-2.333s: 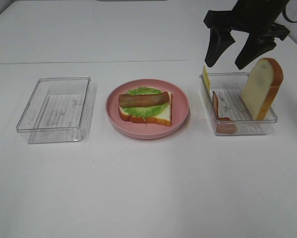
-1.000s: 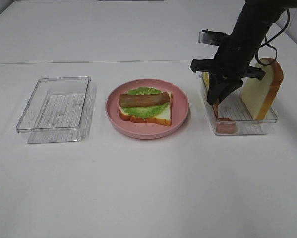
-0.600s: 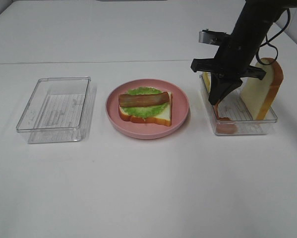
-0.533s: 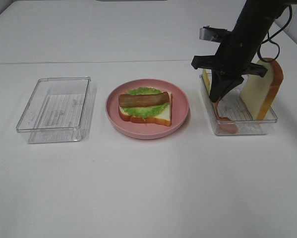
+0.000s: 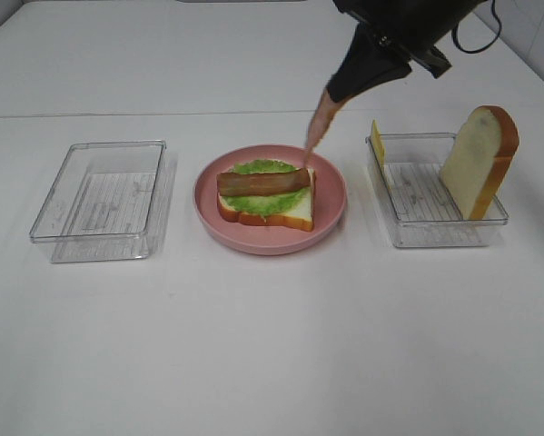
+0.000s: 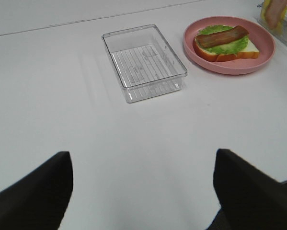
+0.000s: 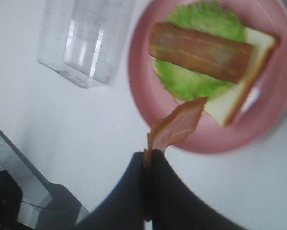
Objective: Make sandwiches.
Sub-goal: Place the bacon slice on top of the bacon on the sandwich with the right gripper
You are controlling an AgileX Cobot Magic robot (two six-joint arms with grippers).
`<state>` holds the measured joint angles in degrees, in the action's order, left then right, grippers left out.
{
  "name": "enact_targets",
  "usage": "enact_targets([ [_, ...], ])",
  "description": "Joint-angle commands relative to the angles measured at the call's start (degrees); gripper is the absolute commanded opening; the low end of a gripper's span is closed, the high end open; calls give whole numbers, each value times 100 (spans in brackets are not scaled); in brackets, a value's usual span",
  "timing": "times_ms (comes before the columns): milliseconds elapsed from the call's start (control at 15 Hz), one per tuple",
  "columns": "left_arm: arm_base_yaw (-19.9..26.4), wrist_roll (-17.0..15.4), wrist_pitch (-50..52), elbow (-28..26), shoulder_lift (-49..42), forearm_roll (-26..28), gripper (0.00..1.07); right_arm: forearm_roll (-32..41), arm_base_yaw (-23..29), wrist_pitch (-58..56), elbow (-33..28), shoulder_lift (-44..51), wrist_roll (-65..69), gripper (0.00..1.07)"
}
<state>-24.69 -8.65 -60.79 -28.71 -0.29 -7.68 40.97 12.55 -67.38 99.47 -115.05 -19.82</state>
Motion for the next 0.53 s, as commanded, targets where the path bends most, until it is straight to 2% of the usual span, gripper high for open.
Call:
enact_targets([
  [67,0,-46,57,11,-115,11,76,1077,183,476,23,-178,-716,0],
  [200,-6,-46,57,11,-115,11,76,1564,332,842,23,-315,-1043,0],
  [400,-11,-46,57,11,-115,11,76,2750,802,1610,23,-854,-1432,0],
  [533,-11,-40,57,11,-115,11,76,2911,859,1702,23,-1049,-1507,0],
])
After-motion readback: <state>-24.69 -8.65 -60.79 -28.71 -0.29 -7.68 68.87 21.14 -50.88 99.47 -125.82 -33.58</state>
